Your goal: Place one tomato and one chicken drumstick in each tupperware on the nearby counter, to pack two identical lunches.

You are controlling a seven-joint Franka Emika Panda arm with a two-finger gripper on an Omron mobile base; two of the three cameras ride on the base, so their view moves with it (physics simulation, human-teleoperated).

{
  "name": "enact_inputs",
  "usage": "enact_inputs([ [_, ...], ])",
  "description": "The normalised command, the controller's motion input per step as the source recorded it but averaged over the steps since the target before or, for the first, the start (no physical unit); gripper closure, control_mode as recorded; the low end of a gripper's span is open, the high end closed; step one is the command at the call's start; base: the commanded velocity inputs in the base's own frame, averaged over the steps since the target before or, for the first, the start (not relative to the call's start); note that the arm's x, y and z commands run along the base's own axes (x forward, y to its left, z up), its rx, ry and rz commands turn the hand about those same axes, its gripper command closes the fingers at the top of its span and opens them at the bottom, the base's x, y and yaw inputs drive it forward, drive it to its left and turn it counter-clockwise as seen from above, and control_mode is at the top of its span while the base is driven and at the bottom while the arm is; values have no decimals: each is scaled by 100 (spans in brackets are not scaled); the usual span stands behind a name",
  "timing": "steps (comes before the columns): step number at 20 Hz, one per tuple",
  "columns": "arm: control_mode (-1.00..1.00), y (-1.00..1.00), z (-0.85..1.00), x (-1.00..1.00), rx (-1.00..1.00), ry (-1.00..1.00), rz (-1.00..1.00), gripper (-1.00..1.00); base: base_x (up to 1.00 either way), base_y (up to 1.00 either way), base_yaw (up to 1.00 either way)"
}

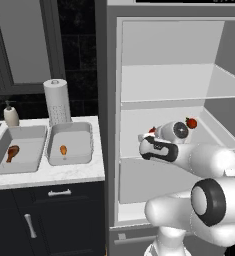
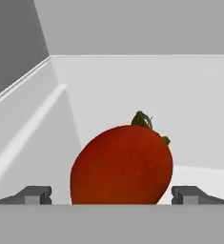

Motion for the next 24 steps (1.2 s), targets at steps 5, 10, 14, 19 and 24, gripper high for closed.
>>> enact_inputs([
  [5,-100,0,-2,22,0,0,0,-100,0,0,0],
  [10,-100,0,-3,13,0,-1,0,100,0,0,0],
  [14,-100,2,-12,0,0,-4,0,100,0,0,0],
  [19,-100,0,25,-61,0,-21,0,100,0,0,0],
  [24,-100,0,20,-66,0,-18,0,100,0,0,0],
])
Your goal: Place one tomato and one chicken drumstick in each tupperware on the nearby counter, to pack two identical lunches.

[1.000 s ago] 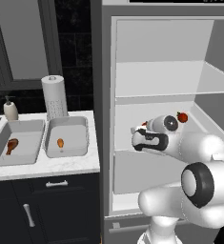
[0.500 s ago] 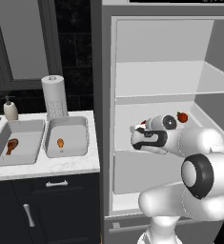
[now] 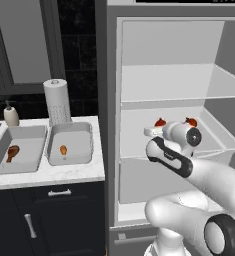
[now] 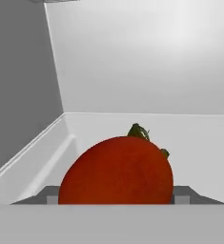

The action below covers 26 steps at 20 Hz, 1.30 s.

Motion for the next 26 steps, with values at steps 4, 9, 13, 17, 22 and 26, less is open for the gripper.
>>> enact_inputs([
  [4,-100,0,54,-78,0,-17,0,100,0,0,0],
  [9,-100,-2,62,-92,0,1,-1,100,0,0,0],
  [13,-100,-2,76,-85,0,23,-3,100,0,0,0],
  [17,-100,-3,36,-93,1,40,0,100,0,0,0],
  [22,-100,0,9,-99,1,31,0,100,0,0,0],
  [26,-100,19,3,-36,-1,7,0,100,0,0,0],
])
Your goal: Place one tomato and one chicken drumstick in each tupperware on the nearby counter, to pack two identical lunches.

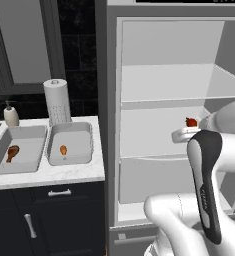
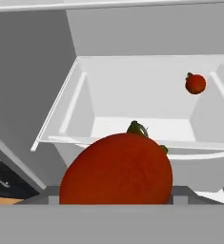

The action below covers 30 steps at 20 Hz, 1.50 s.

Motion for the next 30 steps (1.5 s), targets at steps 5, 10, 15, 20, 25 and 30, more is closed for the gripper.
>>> enact_inputs([
  [5,-100,3,6,-21,-1,-8,0,100,0,0,0],
  [10,-100,14,-1,-36,-1,-9,0,100,0,0,0],
  [15,100,21,-1,-18,0,-3,0,100,-20,54,0],
  [20,100,0,0,0,0,0,0,100,-25,100,0],
  [25,100,0,0,0,0,0,0,100,27,100,0],
  [30,100,0,0,0,0,0,0,100,94,99,0],
])
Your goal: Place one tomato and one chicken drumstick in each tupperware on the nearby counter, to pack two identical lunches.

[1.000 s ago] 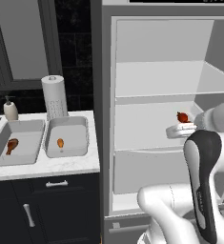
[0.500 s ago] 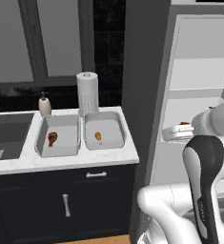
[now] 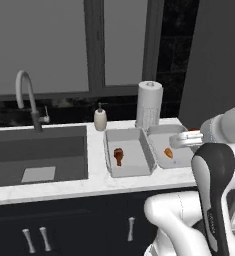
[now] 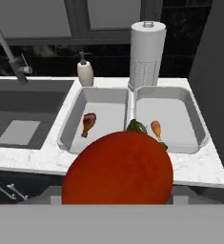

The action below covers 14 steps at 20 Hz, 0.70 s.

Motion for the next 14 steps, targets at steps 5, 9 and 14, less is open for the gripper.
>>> enact_inputs([
  [5,100,0,0,0,0,0,0,100,100,62,-1],
  [9,-100,12,-19,73,-5,9,-1,100,25,15,-1],
  [14,-100,3,-77,98,-9,31,-2,100,0,0,0],
])
